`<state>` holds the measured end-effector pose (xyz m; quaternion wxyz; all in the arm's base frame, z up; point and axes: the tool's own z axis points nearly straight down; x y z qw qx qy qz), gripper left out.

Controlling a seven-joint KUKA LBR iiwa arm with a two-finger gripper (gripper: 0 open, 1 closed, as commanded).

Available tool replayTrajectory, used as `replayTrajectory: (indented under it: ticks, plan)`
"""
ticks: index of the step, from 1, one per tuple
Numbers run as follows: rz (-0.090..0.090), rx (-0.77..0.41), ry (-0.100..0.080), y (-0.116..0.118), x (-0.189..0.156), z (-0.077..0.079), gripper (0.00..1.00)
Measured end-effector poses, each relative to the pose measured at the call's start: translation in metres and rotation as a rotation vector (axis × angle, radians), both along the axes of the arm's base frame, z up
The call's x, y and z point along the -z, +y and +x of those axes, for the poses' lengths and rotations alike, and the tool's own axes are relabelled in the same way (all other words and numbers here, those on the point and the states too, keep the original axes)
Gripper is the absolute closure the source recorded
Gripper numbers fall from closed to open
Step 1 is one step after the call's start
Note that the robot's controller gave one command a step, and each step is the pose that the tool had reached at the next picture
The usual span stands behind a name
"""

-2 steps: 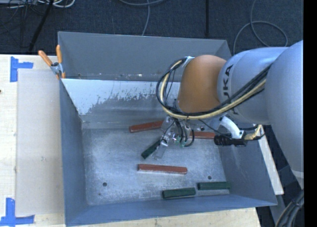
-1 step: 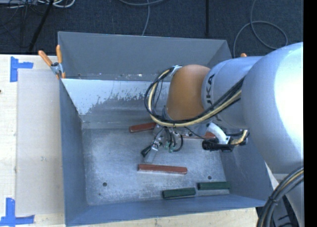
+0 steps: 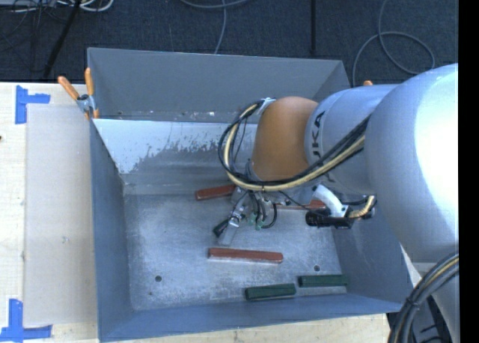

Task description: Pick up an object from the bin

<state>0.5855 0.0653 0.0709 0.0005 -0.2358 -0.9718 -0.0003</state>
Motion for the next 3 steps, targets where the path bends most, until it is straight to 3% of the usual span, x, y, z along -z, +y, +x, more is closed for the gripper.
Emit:
replayTrajectory:
  ticks: [1,2,3]
  plan:
    - [0.000,0.002,-0.007,0.000,0.000,0.001,1.00]
    - [0.000,0.001,-0.007,0.000,-0.063,0.003,1.00]
    - [0.000,0.000,-0.003,-0.001,-0.087,0.003,1.00]
